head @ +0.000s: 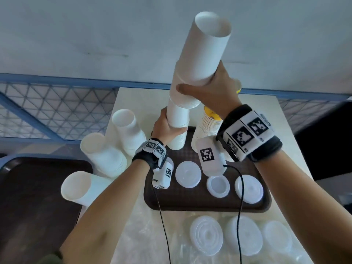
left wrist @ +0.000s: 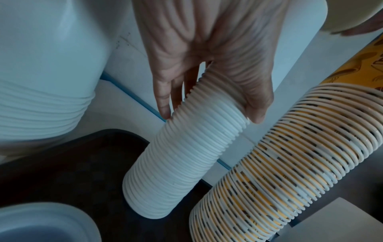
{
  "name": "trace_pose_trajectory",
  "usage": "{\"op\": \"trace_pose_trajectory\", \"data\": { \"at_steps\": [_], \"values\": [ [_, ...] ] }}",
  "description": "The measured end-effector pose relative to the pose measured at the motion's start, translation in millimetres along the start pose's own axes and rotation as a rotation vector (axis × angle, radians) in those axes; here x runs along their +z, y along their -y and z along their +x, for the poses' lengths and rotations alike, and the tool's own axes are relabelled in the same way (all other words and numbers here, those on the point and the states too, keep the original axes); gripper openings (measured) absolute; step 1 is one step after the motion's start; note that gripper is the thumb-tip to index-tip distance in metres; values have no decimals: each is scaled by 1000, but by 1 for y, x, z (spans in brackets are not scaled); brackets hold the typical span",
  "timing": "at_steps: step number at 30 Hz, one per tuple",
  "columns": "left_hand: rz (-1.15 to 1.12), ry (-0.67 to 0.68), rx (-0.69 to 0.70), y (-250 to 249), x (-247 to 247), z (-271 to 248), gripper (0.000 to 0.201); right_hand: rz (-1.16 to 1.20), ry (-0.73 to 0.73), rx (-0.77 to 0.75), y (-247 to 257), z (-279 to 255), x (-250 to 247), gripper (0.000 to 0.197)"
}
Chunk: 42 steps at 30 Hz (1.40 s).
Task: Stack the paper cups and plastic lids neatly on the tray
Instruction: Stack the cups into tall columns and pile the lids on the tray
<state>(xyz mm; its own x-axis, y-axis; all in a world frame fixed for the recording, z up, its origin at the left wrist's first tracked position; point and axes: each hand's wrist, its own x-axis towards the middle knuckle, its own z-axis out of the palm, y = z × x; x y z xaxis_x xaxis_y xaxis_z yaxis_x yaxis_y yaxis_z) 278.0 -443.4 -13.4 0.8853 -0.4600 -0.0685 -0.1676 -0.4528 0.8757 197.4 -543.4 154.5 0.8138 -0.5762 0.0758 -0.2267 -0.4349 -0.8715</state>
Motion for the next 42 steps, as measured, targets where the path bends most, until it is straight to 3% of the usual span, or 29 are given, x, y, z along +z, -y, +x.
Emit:
{"op": "trace_pose_trajectory", "data": {
  "at_steps": [9, 15, 20, 24, 27, 30, 36, 42],
  "values": [
    [-63, -19, 20, 6, 3, -6, 84, -98, 28, 84, -30, 23, 41, 78],
    [-16, -41, 59, 15, -17, -44, 87, -99, 101, 204, -52, 12, 59, 86],
    [-17, -297, 291, 7, -68, -106, 57, -35, -53, 218, -78, -36, 80, 99],
    [80, -578, 380, 16, -117, -143, 46, 113, -126, 211, -88, -93, 114, 72],
    [132, -692, 302, 37, -145, -162, 55, 28, 100, 115, -83, -122, 154, 57],
    [51, -682, 148, 66, -157, -180, 77, 9, 289, 69, -79, -131, 193, 58],
    [-188, -505, -88, 122, -146, -197, 99, -60, 453, 68, -78, -119, 248, 75],
    [-237, -447, -240, 151, -129, -193, 91, -85, 470, 114, -89, -108, 275, 82]
  ]
}}
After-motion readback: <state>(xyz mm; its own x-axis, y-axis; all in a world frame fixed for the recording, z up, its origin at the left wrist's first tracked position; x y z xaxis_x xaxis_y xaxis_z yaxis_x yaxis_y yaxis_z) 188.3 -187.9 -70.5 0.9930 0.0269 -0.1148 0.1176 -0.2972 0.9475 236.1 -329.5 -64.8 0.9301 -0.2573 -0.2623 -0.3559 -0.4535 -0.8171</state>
